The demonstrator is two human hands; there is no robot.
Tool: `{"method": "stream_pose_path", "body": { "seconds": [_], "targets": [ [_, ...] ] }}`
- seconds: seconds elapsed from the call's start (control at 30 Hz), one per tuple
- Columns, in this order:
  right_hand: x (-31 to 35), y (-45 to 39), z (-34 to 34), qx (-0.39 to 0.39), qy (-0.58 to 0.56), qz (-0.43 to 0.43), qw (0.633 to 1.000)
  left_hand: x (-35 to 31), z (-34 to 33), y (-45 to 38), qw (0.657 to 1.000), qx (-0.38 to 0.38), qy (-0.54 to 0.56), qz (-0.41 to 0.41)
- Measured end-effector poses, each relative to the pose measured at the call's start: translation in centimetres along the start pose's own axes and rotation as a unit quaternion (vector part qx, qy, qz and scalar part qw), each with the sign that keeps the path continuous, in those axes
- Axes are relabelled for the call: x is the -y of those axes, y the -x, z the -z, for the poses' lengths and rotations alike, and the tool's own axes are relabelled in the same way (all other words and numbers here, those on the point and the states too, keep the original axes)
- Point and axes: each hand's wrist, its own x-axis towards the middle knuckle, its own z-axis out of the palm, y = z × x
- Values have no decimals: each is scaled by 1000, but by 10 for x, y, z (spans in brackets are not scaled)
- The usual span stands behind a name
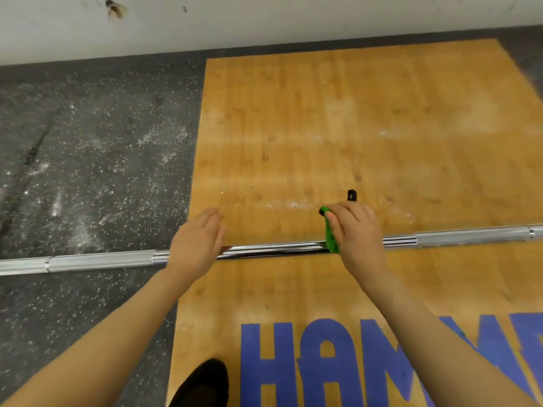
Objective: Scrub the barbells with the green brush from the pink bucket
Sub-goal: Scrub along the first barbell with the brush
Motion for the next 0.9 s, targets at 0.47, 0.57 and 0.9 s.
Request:
{"method": "stream_pose_path", "body": {
  "seconds": [0.47, 0.57, 0.9],
  "targets": [
    [33, 17, -60, 45, 63, 77, 994, -66, -33, -23, 998, 25, 24, -55],
    [22, 17, -60, 57, 94, 72, 991, -64, -32, -23, 997, -1, 14, -80],
    [-45, 22, -13, 23, 146, -21, 989, -64, -40, -23, 995, -42, -4, -94]
  ]
}}
